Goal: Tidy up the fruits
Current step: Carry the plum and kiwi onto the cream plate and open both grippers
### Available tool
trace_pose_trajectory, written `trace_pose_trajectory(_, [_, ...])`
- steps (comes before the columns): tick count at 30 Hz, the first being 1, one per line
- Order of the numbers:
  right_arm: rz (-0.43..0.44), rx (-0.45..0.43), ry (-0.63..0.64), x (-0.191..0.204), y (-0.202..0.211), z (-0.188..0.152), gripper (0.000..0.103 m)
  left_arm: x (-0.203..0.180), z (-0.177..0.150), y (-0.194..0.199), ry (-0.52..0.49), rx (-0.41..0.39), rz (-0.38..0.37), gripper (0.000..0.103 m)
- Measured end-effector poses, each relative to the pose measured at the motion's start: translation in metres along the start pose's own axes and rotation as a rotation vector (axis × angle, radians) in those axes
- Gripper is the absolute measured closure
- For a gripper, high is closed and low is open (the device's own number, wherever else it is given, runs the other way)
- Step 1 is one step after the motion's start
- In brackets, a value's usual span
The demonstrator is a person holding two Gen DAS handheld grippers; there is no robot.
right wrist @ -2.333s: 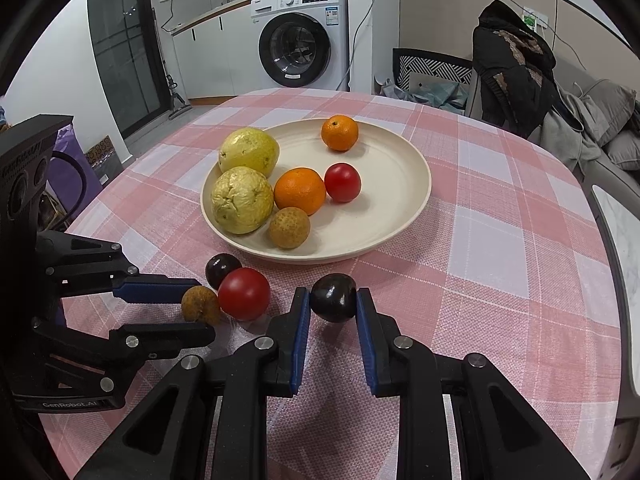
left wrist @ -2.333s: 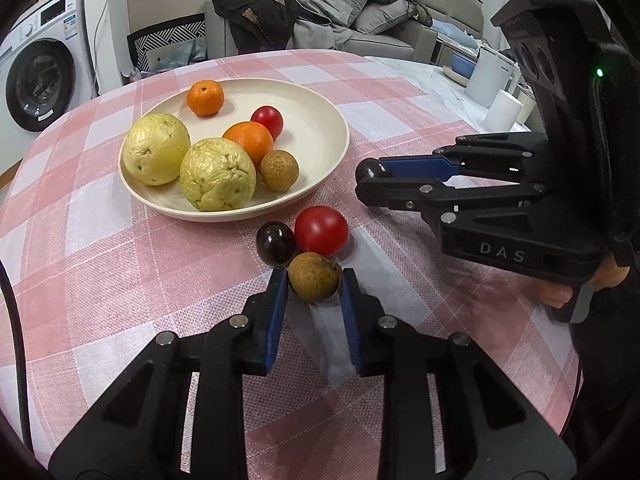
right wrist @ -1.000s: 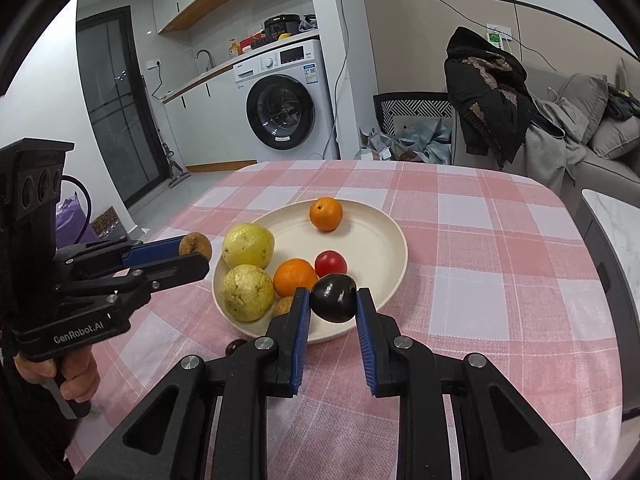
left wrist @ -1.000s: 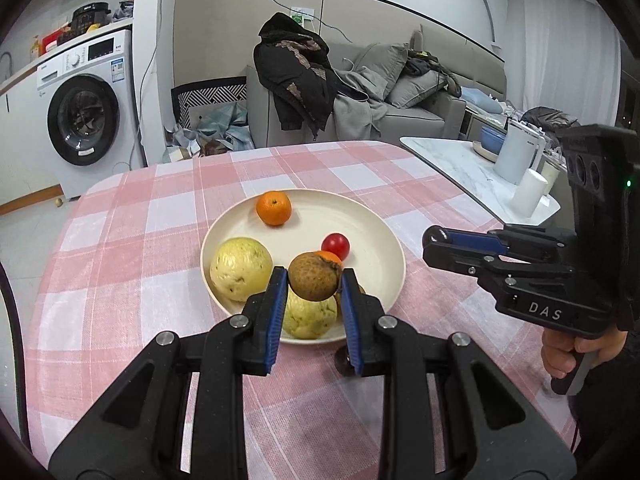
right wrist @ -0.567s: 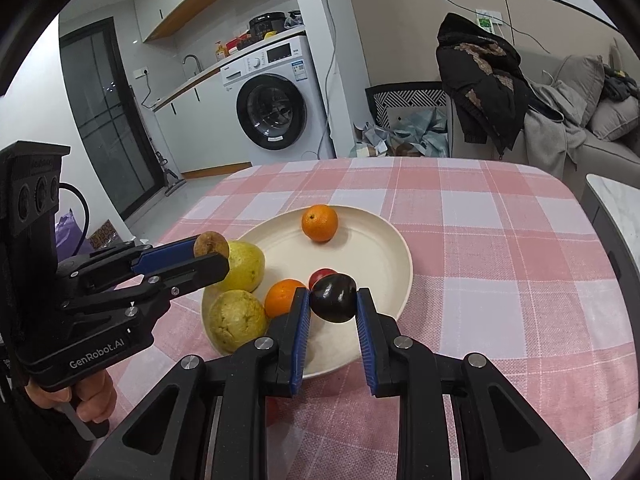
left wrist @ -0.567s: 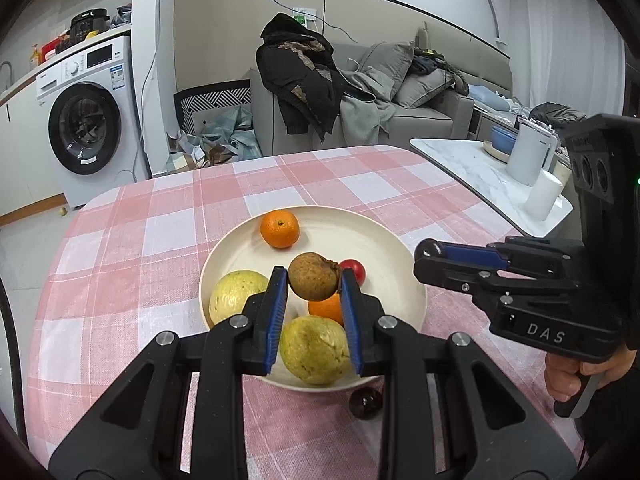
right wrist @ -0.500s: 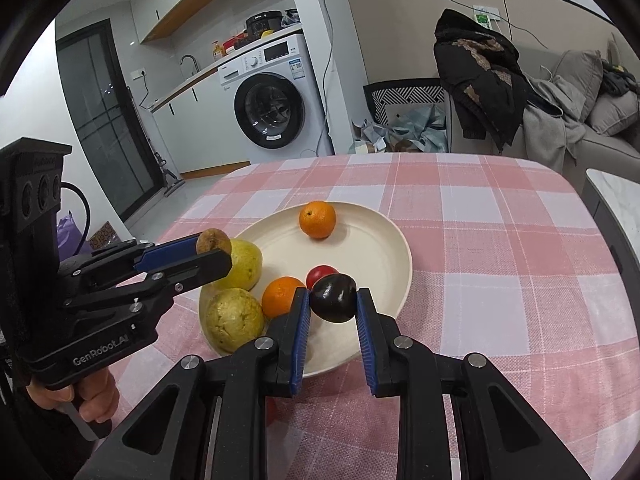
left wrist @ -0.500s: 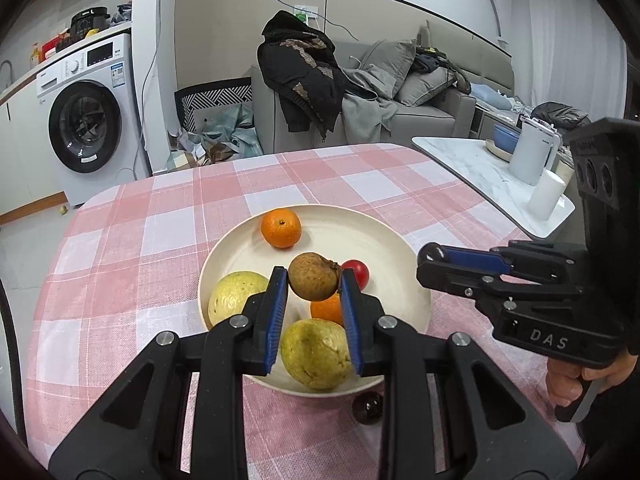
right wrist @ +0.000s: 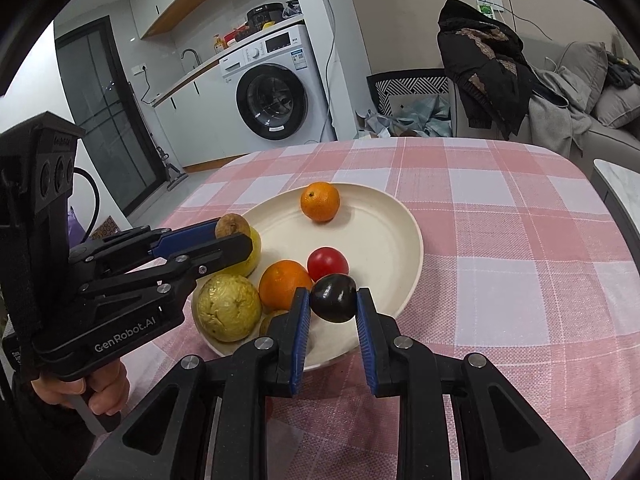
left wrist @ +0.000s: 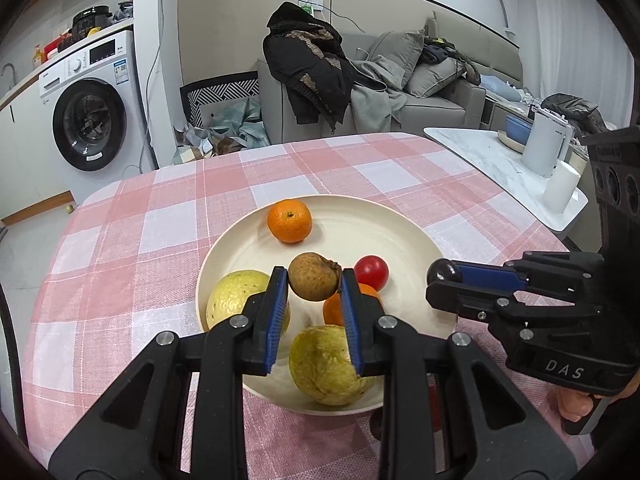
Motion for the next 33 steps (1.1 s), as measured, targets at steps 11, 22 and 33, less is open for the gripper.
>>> trace_pose_trajectory(11, [-0.01, 0.012, 0.003, 0.0, -0.006, -0.004, 0.079, 0.0, 0.001, -0.006, -0.009, -0.004, 0.003, 0.079])
trace_pose_trajectory(22, [-0.022, 0.014, -0.003, -0.002, -0.006, -0.004, 0.073, -0.003, -0.002, -0.01, -0.016, 0.023, 0.025, 0.079])
trace_pose_trajectory(33, [-0.108, -0.035, 0.028, -0.015, 0.013, -0.005, 0.024, 0.002, -0.006, 0.019, 0.046, -0.003, 0.018, 0.044])
Point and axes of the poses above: each gripper's, at about its wrist camera, not at the fingertips, and y roughly against the way its jaws point, x to its left, z to its top, the point moved 9 cm from there along -y, roughly the way its jaws point, and after that the axes turned 15 degrees about -z, right-handed, at the moved point
